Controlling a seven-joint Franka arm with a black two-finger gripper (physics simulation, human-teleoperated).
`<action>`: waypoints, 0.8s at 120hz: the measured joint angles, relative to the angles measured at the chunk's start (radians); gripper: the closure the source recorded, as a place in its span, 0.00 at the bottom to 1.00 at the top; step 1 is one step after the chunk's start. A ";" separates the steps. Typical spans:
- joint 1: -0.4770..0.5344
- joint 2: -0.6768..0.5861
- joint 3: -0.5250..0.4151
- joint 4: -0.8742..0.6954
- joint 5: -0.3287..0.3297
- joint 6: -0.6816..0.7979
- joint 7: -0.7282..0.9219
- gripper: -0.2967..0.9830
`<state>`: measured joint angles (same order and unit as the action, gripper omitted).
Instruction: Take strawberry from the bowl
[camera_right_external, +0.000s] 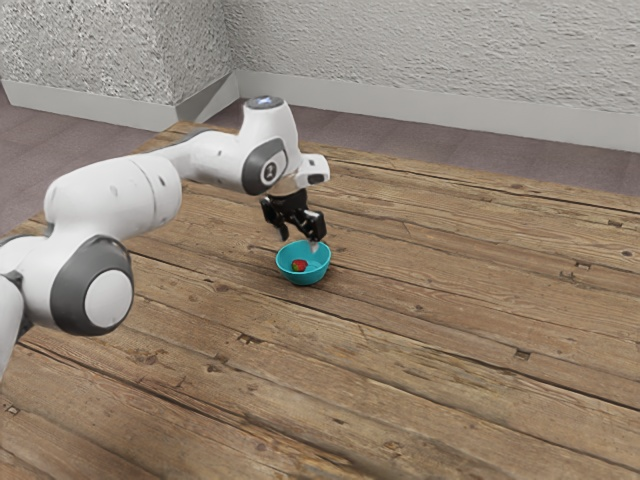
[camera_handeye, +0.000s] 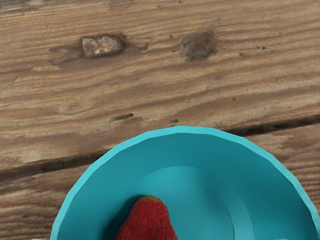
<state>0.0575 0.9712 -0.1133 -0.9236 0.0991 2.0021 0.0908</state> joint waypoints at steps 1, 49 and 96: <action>0.000 0.000 0.000 0.000 0.000 0.000 0.001 0.33; -0.002 0.016 0.001 -0.009 0.001 0.014 0.045 0.42; -0.002 0.043 -0.002 -0.026 0.001 0.041 0.067 0.47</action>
<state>0.0550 1.0140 -0.1150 -0.9492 0.0997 2.0431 0.1580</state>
